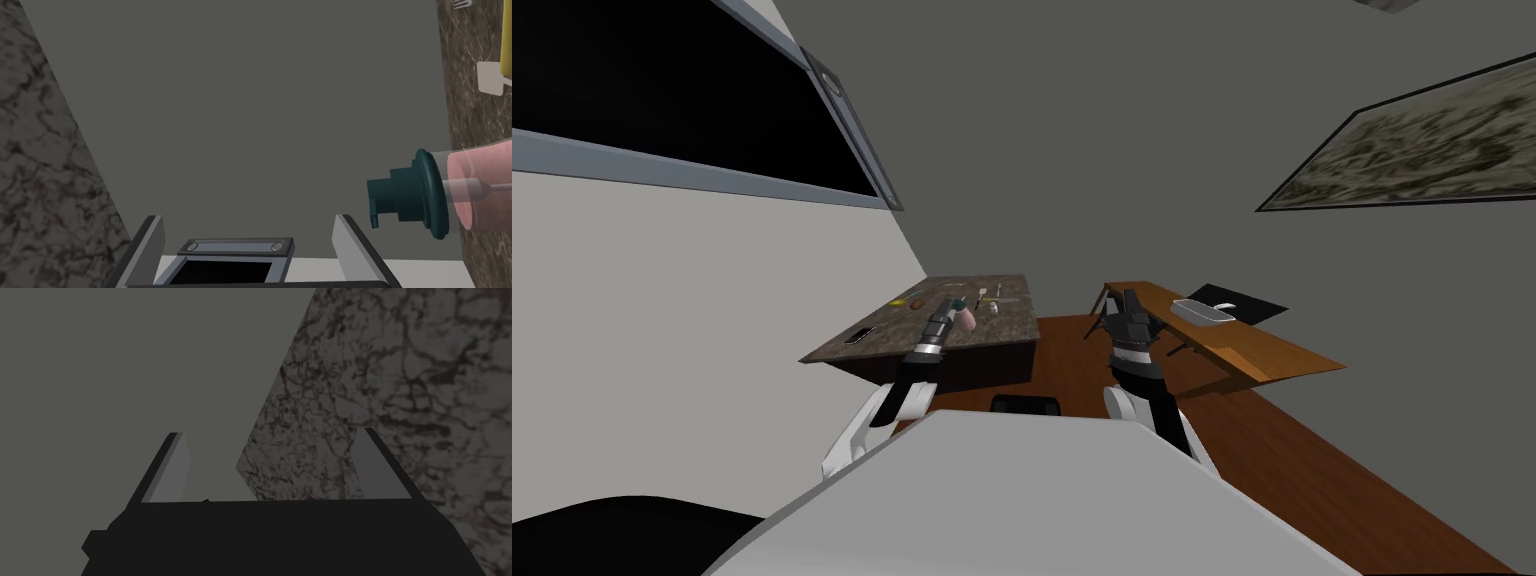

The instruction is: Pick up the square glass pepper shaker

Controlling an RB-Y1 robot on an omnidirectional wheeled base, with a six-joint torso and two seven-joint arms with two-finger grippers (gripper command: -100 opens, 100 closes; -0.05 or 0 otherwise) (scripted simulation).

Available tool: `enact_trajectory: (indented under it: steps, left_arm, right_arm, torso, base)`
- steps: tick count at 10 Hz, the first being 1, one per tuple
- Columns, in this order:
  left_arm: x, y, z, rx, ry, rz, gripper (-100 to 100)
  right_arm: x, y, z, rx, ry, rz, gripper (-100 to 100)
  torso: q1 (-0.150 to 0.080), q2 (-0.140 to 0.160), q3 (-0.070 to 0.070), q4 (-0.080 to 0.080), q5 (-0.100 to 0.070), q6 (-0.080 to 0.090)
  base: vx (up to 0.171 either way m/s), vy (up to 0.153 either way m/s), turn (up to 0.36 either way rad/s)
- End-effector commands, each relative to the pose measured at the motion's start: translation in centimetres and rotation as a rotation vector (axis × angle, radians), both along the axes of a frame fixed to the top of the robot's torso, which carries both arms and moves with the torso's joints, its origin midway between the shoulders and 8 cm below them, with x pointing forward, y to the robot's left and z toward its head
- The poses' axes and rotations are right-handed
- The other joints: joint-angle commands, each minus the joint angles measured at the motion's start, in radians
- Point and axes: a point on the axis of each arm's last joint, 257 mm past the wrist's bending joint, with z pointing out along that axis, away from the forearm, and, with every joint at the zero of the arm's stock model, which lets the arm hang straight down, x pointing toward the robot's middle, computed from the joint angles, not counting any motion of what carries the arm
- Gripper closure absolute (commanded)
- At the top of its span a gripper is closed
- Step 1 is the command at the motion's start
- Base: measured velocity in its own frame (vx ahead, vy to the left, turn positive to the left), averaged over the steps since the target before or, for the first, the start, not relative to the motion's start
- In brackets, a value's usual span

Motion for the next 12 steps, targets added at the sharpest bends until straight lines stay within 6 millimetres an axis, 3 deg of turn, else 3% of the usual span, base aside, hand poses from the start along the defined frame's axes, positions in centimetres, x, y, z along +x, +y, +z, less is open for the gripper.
enact_trajectory:
  steps: [1,3,4,12]
  left_arm:
    - [0.2,1.8,-0.9,-0.003,0.043,0.015,-100]
    - [0.2,4.8,-2.4,-0.005,0.113,0.053,-100]
    - [0.2,4.8,-2.4,-0.007,0.113,0.053,-100]
    - [-1.4,17.1,-6.9,0.014,0.346,0.256,-100]
  right_arm:
    - [0.0,0.0,0.0,0.000,0.000,0.000,0]
    - [0.0,0.0,0.0,0.000,0.000,0.000,0]
    - [0.0,0.0,0.0,0.000,0.000,0.000,0]
    - [0.0,0.0,0.0,0.000,0.000,0.000,0]
  torso:
    - [0.000,0.000,0.000,0.000,0.000,0.000]
    - [0.000,0.001,0.001,0.000,0.000,0.000]
    - [-0.003,0.000,0.000,0.000,0.000,0.000]
    - [0.000,-0.001,-0.001,0.000,0.000,0.000]
  base:
    - [-0.026,-0.127,-0.006]
    - [-0.040,-0.217,-0.005]
    - [-0.022,-0.172,0.010]
    - [-0.007,-0.195,-0.042]
